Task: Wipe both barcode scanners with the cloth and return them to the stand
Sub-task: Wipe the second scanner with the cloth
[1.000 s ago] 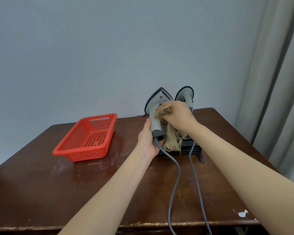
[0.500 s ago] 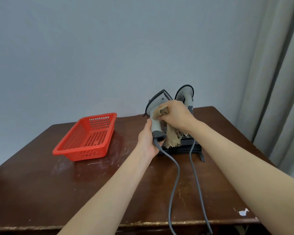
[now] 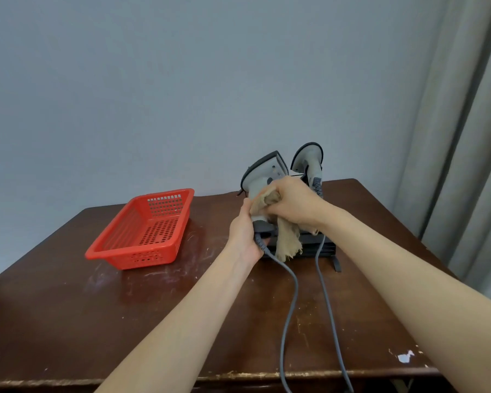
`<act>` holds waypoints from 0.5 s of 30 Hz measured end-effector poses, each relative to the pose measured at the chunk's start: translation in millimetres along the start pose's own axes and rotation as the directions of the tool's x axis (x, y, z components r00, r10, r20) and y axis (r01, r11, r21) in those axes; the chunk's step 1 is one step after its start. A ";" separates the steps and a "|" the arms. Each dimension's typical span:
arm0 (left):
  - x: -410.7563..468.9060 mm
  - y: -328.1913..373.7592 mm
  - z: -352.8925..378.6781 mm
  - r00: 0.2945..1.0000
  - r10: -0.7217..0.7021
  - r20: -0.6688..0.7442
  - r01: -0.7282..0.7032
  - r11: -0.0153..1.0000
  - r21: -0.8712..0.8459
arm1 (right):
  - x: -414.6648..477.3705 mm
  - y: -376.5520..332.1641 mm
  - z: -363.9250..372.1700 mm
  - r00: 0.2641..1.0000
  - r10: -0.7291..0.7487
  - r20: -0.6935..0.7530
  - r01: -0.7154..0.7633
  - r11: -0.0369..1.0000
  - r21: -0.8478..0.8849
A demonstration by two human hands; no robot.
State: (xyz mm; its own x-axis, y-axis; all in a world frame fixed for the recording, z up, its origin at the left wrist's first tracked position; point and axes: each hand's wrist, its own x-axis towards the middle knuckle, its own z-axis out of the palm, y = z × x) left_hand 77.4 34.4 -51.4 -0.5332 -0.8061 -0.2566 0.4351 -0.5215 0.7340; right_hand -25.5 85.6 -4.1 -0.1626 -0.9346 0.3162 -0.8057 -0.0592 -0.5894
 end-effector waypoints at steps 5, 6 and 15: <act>0.8 -0.3 -0.7 1.000 -0.023 -0.020 0.022 0.999 -0.025 | 8.8 8.3 1.5 0.999 0.036 -0.036 -0.035 0.999 0.017; 0.1 -1.7 0.8 0.999 -0.035 -0.022 0.034 0.998 -0.062 | 13.0 9.9 0.3 0.995 0.044 -0.088 -0.046 0.999 -0.022; -0.2 -2.3 -4.9 0.999 -0.022 -0.047 0.017 0.995 -0.103 | 4.0 -5.0 3.8 0.992 0.036 0.120 -0.028 0.997 -0.074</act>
State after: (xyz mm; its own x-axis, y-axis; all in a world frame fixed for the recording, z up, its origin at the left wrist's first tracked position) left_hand 80.1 34.4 -56.1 -0.5075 -0.8070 -0.3021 0.4984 -0.5609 0.6611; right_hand -20.0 80.9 -2.6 -0.1224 -0.9714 0.2033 -0.8409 -0.0073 -0.5411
